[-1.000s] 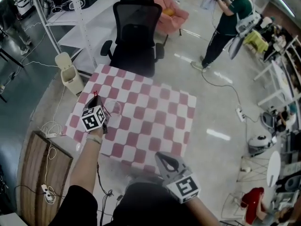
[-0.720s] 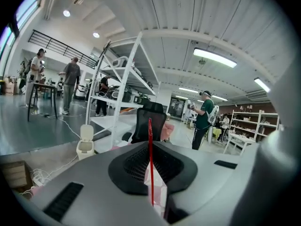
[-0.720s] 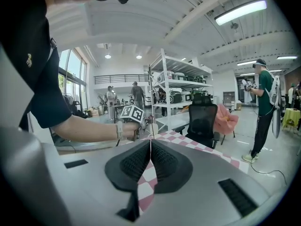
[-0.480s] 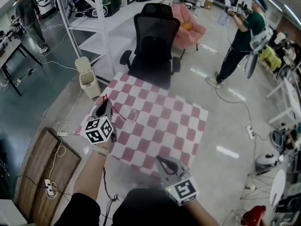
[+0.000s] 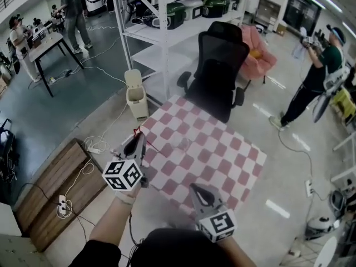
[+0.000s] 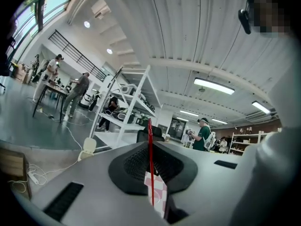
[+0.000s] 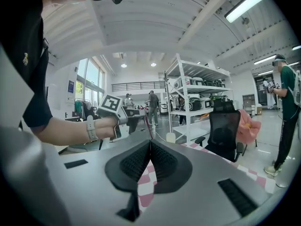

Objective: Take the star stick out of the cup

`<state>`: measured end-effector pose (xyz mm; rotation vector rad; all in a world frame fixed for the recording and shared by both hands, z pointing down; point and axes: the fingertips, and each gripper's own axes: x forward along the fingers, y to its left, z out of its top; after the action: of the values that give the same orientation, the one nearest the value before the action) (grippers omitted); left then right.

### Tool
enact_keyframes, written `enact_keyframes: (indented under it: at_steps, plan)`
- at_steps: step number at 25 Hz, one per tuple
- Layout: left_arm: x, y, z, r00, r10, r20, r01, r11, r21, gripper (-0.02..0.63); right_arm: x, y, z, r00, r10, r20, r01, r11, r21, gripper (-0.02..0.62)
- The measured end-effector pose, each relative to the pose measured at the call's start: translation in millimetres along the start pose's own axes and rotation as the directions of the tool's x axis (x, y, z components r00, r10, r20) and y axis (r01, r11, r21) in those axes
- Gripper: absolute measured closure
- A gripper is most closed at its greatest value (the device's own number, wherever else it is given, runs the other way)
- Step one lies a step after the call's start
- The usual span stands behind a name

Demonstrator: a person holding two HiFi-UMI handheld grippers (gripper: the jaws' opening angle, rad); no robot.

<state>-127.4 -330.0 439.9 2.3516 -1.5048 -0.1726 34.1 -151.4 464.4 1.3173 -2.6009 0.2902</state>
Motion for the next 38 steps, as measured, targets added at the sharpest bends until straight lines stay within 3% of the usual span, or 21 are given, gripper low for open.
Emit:
enact_keyframes:
  at_steps: [5,12,17,27,38]
  plan:
    - [-49,12,-2,0.999,0.053,-0.003,-0.053,0.998,0.025,0.554,20,18,4,0.997,0.08,0.022,-0.08,0.997,-0.011,0.588]
    - [-114,30,-18,0.991,0.132,-0.018,-0.132,0.991,-0.033,0.554,42,46,5,0.986,0.16,0.041,-0.159,0.987,-0.017,0.588]
    - [-144,31,-33,0.987,0.155,-0.037,-0.156,0.987,-0.023,0.554,51,59,-2,0.982,0.189,0.021,-0.189,0.982,0.001,0.588]
    - [-163,22,-55,0.987,0.15,-0.058,-0.147,0.988,0.054,0.554,65,71,-11,0.98,0.198,-0.004,-0.198,0.98,0.016,0.588]
    - [-163,12,-80,0.985,0.136,-0.107,-0.13,0.989,0.064,0.554,64,72,-14,0.978,0.206,-0.013,-0.206,0.978,0.005,0.588]
